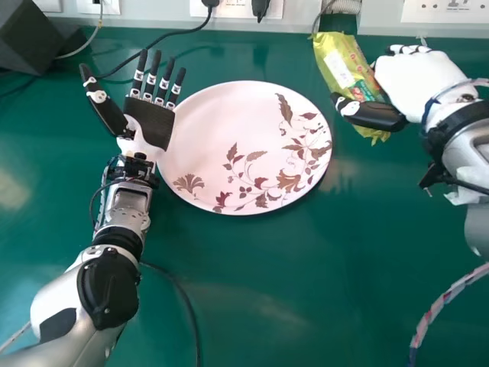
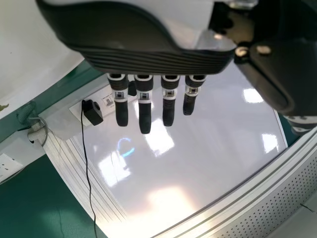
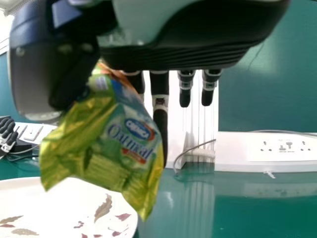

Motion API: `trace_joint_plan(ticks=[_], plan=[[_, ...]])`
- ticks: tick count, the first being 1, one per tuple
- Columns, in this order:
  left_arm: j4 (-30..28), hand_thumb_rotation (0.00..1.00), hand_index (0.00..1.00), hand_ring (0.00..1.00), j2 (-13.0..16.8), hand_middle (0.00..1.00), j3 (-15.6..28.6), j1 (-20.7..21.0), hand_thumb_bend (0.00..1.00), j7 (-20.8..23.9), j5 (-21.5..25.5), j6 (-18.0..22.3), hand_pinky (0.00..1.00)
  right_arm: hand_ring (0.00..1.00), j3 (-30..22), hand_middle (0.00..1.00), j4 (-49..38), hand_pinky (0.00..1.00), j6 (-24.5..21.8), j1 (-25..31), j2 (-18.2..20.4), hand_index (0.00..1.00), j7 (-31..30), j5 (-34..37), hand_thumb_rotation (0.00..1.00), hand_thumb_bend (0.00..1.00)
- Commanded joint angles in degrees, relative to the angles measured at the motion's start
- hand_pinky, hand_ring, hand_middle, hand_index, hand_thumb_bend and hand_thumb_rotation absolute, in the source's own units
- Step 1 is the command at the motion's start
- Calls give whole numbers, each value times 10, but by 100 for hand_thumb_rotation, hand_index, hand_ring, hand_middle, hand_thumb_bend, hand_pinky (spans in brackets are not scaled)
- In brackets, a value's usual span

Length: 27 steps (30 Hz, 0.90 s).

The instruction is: Pick up biscuit and place it in the plate

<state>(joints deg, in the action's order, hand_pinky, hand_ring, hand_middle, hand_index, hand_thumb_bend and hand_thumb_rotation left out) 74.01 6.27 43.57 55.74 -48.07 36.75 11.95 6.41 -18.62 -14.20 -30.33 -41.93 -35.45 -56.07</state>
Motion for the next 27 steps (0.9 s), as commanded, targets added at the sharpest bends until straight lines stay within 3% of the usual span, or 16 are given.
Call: trace_joint_plan(ticks=[1,22,24,27], plan=[[14,59,100,85,-13,94,2,-23,100,-2,2,-4,85,100,6,41,1,100,6,-11,9,50,12,-1,0,50],[13,56,100,83,-14,92,-2,-23,100,6,-4,5,85,100,30,41,56,100,74,-20,47,50,82,18,0,50],[14,57,100,83,-14,92,-1,-23,100,2,-3,4,84,100,34,46,63,100,80,-21,49,49,89,19,0,50],[14,56,100,82,-14,91,-1,-23,100,3,-3,2,83,100,38,42,73,100,93,-23,53,50,96,25,0,50]])
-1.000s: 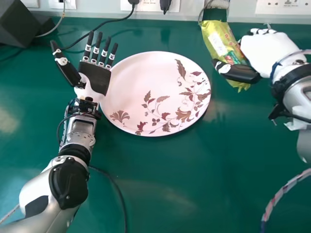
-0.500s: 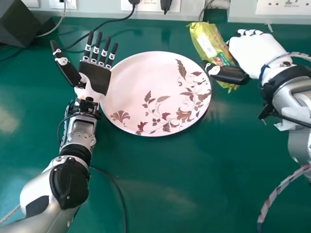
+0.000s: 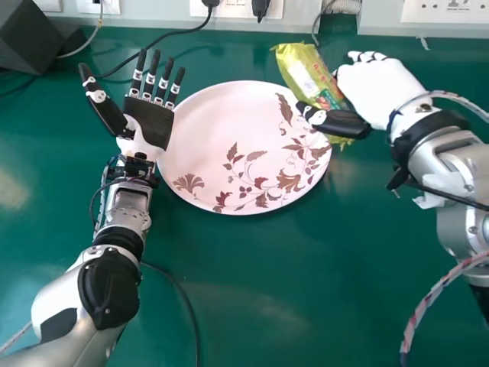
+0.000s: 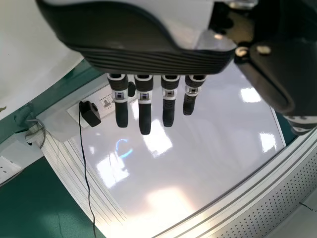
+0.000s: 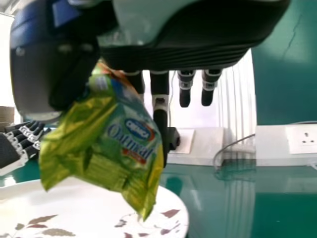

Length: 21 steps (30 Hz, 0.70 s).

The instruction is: Pick up biscuit and place it in the plate

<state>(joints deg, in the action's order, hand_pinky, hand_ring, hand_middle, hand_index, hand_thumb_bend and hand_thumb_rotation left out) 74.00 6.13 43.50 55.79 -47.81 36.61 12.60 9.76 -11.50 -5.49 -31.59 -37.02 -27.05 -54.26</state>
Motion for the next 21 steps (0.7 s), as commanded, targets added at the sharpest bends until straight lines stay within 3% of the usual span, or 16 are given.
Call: trace_joint_plan(ticks=[1,4,12,21], plan=[[14,56,100,82,-13,91,-1,-23,100,2,-1,-3,83,100,6,41,5,100,11,-11,5,50,16,8,0,50],[13,56,100,83,-14,91,-1,-24,100,0,-1,-1,82,100,12,44,12,100,17,-13,12,49,24,5,0,50],[13,58,100,81,-14,91,-3,-24,100,2,-3,-6,82,100,29,41,28,100,24,-22,23,50,28,0,0,50],[12,55,100,79,-17,89,-6,-24,100,7,-7,5,81,100,48,41,73,100,46,-39,47,50,60,11,0,50]])
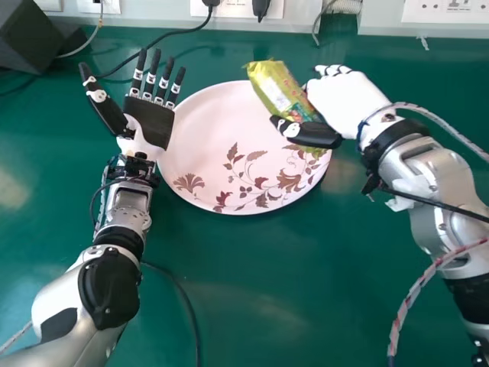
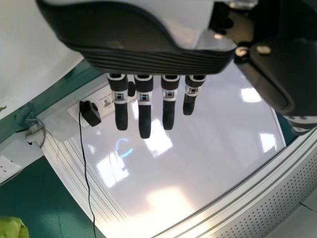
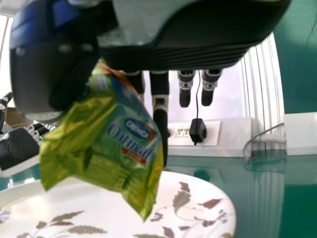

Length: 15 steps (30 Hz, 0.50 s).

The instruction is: Pick up biscuit and place it in the plate

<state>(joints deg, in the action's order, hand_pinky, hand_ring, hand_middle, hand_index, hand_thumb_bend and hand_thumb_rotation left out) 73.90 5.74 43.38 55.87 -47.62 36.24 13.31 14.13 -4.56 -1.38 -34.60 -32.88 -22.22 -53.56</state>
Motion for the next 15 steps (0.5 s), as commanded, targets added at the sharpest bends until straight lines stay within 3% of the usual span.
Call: trace_joint_plan(ticks=[1,4,15], plan=[[13,54,100,79,-14,89,-6,-25,100,7,-5,0,81,100,6,41,9,100,7,-11,7,50,16,5,0,50],[13,54,100,79,-14,89,-1,-25,100,-5,0,-7,80,100,11,44,23,100,13,-16,10,49,25,3,0,50],[13,53,99,80,-16,88,-1,-26,100,-8,0,-5,80,100,42,41,56,100,15,-37,29,50,29,-3,0,50]])
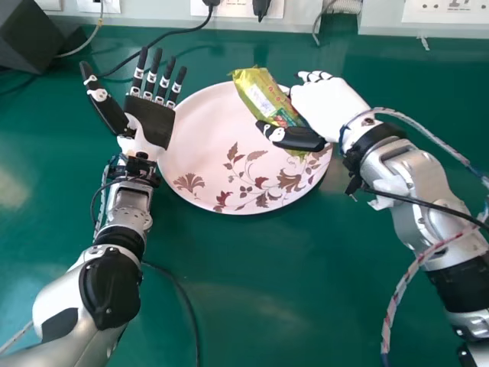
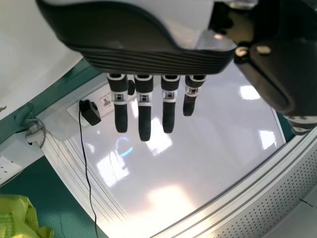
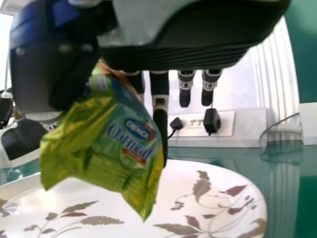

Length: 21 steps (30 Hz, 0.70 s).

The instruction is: Pick up biscuit and place it in the plate

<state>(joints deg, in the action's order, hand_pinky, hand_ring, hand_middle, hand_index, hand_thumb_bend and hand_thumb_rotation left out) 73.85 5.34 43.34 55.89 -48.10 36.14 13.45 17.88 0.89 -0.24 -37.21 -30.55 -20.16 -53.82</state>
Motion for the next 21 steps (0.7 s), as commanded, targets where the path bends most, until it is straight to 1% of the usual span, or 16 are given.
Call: trace_joint_plan(ticks=[1,7,10,14,21], plan=[[14,53,99,80,-11,88,0,-26,100,-8,2,-9,80,100,8,41,5,100,2,-13,7,50,6,-2,0,50],[13,52,100,81,-12,89,2,-26,100,-12,3,-10,80,100,20,41,22,100,-4,-19,16,50,2,-4,0,50],[13,52,100,80,-12,89,1,-26,100,-9,2,-11,80,100,24,41,33,100,-1,-21,18,50,8,-7,0,50],[13,53,100,81,-12,89,0,-26,100,-9,1,-8,81,100,29,41,48,100,-3,-24,22,50,8,-8,0,50],[13,55,99,80,-13,88,2,-25,100,-8,3,-9,79,100,39,41,86,100,10,-32,24,50,32,-9,0,50]])
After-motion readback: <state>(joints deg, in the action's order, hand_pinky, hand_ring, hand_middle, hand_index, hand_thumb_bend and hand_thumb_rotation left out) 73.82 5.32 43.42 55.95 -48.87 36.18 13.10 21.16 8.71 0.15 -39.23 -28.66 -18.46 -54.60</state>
